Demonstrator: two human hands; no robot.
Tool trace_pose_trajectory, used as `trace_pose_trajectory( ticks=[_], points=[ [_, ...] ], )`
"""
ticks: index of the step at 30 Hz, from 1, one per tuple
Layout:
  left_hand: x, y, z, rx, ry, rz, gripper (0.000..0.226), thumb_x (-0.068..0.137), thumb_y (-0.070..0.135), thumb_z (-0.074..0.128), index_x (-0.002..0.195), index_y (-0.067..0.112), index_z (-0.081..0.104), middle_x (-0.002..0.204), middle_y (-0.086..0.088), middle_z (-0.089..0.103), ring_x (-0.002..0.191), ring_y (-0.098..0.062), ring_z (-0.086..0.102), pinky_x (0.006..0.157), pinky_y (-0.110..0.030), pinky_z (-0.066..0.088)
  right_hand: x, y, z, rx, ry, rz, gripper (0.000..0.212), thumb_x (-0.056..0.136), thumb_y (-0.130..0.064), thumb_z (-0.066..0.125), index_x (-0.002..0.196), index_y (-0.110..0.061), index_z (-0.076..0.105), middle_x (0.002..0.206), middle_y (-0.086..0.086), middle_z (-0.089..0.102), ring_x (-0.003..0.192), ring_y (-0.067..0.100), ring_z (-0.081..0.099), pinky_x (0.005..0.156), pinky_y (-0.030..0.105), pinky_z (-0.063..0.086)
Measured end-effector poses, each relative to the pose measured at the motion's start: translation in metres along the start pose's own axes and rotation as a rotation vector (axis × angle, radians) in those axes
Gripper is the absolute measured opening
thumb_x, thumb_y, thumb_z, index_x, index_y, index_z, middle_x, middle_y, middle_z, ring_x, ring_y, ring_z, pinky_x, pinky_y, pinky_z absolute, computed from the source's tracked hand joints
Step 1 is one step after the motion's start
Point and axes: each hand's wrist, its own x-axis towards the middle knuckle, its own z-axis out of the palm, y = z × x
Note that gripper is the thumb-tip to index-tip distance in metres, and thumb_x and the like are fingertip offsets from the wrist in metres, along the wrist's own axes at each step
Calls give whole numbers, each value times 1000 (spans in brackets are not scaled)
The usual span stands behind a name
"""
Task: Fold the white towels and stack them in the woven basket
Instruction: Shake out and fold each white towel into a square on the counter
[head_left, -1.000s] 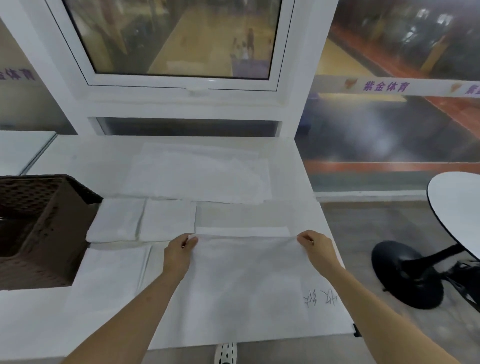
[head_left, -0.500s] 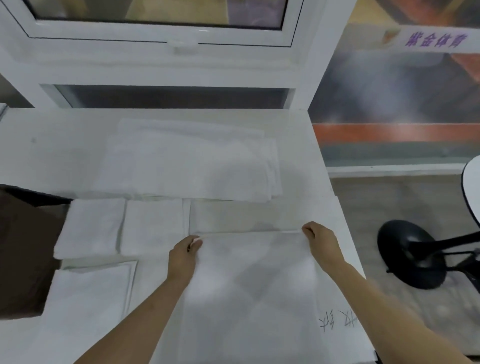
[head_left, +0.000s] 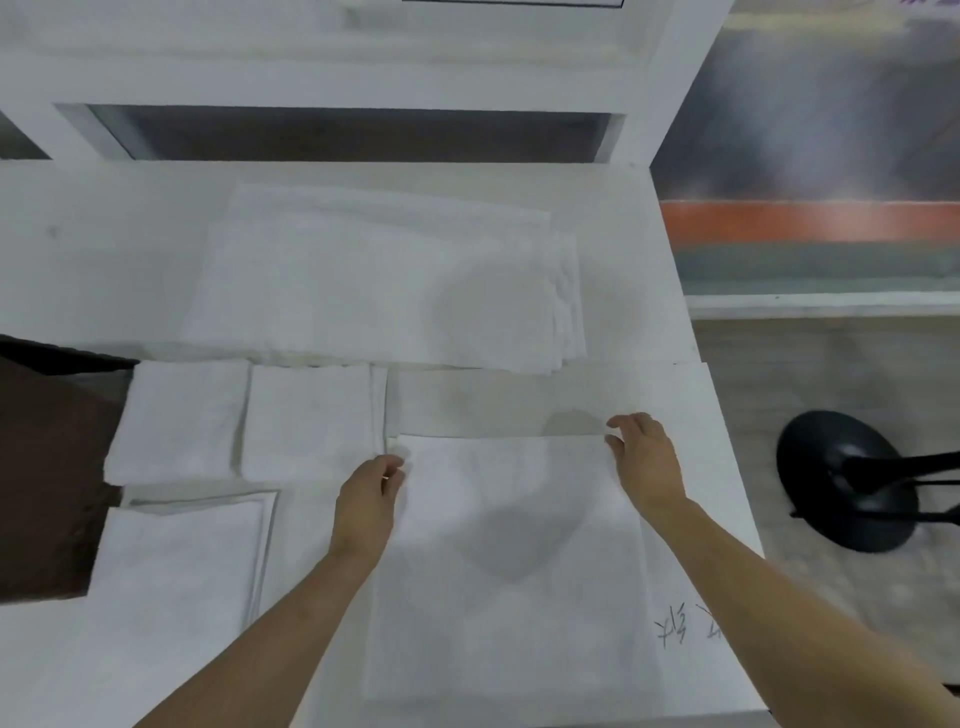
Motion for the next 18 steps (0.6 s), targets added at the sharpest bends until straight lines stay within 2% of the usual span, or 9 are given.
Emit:
trace_pose_trajectory(
  ticks=[4,9,14,16,18],
  points=[
    [-24,-9,13,76,-47,62,15,101,17,59,112,15,70,101,3,66,92,-16,65,90,-32,52,-39,-2,4,-62,70,-138,27,84,-9,82,109,-11,72,117,10,66,109,37,62,84,49,55],
    [-72,-29,37,192,-99,233,17,95,11,69,111,14,72,110,-1,66,105,-19,60,92,-25,43,-109,5,20,-11,-47,-255,27,85,-15,82,109,-16,71,118,2,66,112,27,61,87,43,54],
    [-129,-63,50,379,-192,471,19,87,15,78,101,24,71,108,6,58,97,-18,54,76,-28,50,-186,31,35,26,-189,-421,19,91,-24,73,109,-20,68,120,-3,61,112,24,61,87,37,54],
    [-147,-76,52,387,-240,516,17,88,18,76,100,26,68,115,8,57,107,-18,55,81,-31,53,-211,43,35,30,-237,-430,19,92,-28,69,110,-23,66,127,-4,59,118,23,60,90,38,54],
    [-163,-88,53,370,-252,553,13,91,22,71,103,25,66,129,4,57,122,-20,53,93,-37,54,-229,54,32,51,-283,-419,23,94,-37,64,114,-26,62,143,-4,53,130,22,55,99,41,52]
  ],
)
